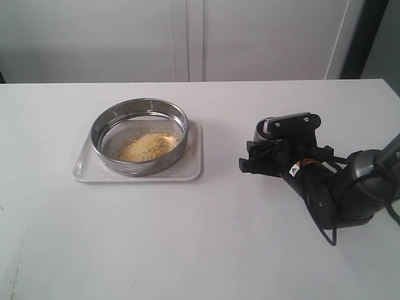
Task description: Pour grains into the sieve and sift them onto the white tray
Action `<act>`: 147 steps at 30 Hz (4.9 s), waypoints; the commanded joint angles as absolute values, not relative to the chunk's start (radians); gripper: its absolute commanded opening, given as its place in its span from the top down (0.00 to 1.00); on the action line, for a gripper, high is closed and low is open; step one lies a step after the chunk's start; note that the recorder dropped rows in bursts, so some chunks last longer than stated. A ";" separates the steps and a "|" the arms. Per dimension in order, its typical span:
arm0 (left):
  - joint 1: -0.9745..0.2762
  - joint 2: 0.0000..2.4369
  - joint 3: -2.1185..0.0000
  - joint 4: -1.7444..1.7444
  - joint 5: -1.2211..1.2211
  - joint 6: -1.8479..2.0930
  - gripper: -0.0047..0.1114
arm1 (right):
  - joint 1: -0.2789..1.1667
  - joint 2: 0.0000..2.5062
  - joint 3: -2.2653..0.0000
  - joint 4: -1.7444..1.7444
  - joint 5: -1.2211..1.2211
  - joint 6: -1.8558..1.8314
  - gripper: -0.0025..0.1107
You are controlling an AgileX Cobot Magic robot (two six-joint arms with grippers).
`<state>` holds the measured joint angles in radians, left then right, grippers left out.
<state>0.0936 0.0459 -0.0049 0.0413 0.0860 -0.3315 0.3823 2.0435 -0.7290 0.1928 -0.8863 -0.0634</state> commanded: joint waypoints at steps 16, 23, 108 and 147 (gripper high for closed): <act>0.096 0.046 0.000 0.038 0.079 -0.328 0.96 | 0.378 2.109 -0.760 0.186 -0.852 -0.137 0.98; 0.096 0.046 0.000 0.038 0.079 -0.328 0.96 | 0.378 2.109 -0.760 0.183 -0.840 -0.137 0.74; 0.096 0.046 0.000 -0.092 -0.401 -0.803 0.96 | 0.159 1.567 -1.093 0.099 0.626 -0.187 0.98; 0.074 1.262 -1.054 -0.418 0.678 0.357 0.96 | 0.159 1.567 -1.093 0.099 0.622 -0.187 0.98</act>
